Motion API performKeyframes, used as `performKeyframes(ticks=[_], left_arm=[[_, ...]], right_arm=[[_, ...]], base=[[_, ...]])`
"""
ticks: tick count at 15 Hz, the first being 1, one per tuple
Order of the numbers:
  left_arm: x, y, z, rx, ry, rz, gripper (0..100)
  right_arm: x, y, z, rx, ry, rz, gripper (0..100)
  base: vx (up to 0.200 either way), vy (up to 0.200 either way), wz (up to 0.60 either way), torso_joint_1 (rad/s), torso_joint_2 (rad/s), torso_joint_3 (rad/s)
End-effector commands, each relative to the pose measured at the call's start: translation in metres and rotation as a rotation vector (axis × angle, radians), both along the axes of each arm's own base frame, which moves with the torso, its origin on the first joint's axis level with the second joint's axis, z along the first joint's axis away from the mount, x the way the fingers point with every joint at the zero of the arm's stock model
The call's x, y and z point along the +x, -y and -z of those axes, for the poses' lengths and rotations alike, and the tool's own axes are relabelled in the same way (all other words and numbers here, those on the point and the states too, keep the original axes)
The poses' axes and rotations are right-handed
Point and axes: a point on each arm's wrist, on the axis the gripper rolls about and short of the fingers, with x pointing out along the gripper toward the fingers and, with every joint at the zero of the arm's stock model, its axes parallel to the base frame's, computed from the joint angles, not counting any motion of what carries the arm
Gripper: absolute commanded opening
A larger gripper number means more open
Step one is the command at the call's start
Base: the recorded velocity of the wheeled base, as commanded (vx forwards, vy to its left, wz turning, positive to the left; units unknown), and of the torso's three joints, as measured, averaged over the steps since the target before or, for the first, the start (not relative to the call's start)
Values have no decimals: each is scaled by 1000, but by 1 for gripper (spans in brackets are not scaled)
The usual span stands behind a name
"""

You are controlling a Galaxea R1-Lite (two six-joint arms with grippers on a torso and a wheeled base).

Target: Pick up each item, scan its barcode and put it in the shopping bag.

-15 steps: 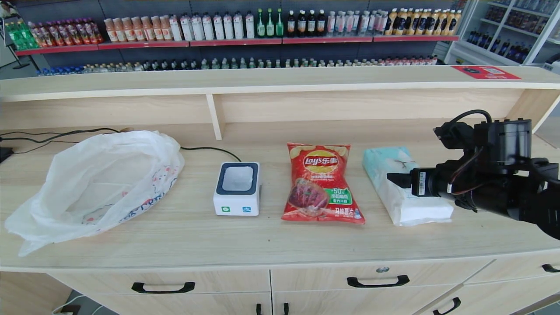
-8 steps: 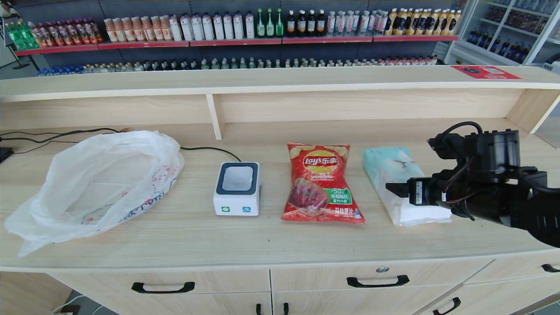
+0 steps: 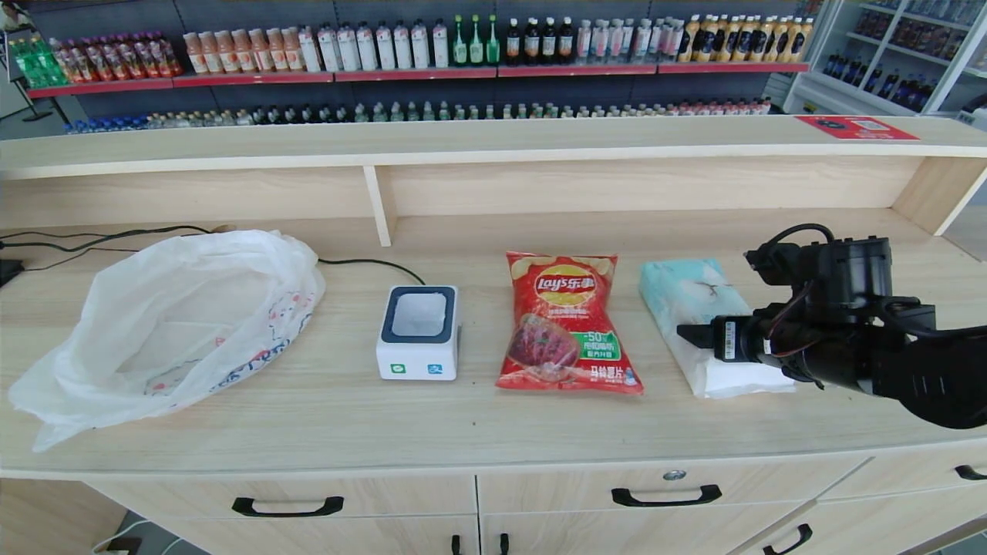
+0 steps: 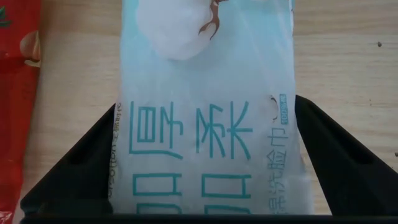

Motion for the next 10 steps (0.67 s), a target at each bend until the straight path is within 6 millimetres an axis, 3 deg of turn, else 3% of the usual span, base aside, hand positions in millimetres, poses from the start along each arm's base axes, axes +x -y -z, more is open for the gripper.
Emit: performKeyframes(ticks=[1, 7, 8, 10], left_arm=[[0, 0, 0, 0, 0, -1, 100], [0, 0, 0, 0, -2, -1, 100], [0, 0, 0, 0, -2, -2, 100], [0, 0, 0, 0, 0, -1, 100]], right_arm=[[4, 1, 5, -4, -15, 6, 100], [9, 1, 13, -11, -28, 13, 100], [10, 1, 14, -11, -29, 13, 0], [11, 1, 15, -11, -29, 13, 0]], base=[[0, 0, 0, 0, 0, 0], [0, 0, 0, 0, 0, 0], [0, 0, 0, 0, 0, 0], [0, 0, 0, 0, 0, 0]])
